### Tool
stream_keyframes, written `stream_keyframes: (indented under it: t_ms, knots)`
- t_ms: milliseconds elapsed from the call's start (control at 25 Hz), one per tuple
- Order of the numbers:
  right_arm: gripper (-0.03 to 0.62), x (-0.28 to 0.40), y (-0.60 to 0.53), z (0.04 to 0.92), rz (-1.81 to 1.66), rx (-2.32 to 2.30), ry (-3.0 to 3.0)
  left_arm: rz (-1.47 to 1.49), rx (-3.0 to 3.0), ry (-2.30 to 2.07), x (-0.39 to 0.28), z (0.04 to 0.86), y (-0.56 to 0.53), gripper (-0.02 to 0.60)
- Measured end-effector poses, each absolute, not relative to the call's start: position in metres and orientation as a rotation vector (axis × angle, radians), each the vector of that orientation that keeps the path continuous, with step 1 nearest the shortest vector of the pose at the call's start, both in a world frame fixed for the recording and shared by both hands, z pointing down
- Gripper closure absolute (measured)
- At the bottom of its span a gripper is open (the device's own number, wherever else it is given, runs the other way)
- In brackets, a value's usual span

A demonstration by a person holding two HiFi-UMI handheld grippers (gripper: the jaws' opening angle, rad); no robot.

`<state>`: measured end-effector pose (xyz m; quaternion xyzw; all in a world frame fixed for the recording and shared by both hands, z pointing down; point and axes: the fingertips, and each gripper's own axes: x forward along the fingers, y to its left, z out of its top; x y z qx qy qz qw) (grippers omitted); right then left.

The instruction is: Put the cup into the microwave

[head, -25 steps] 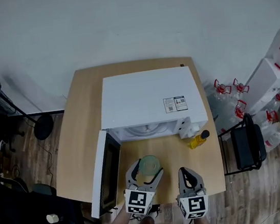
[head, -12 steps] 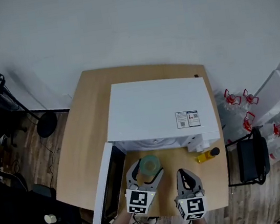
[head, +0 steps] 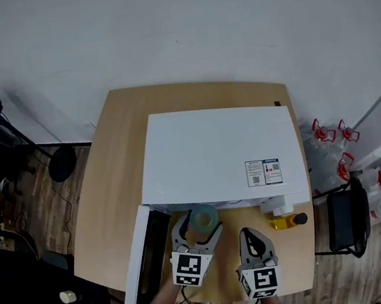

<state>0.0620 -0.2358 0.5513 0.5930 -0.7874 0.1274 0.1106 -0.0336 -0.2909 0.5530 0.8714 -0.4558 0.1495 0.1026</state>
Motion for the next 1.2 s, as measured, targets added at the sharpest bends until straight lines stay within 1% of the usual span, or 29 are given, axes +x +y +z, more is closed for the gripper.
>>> stream_keyframes:
  t_ms: [760,1200]
  knots:
    - [0.576,0.06,-0.262,0.579,0.452,1.701,-2.307,0.467,2.509,-1.386,-0.028,0.581,-0.338,0.193]
    - [0.576,0.071,-0.266,0.591,0.482,1.707,-2.286,0.45,2.485,-1.406,-0.022,0.591,-0.355,0.193]
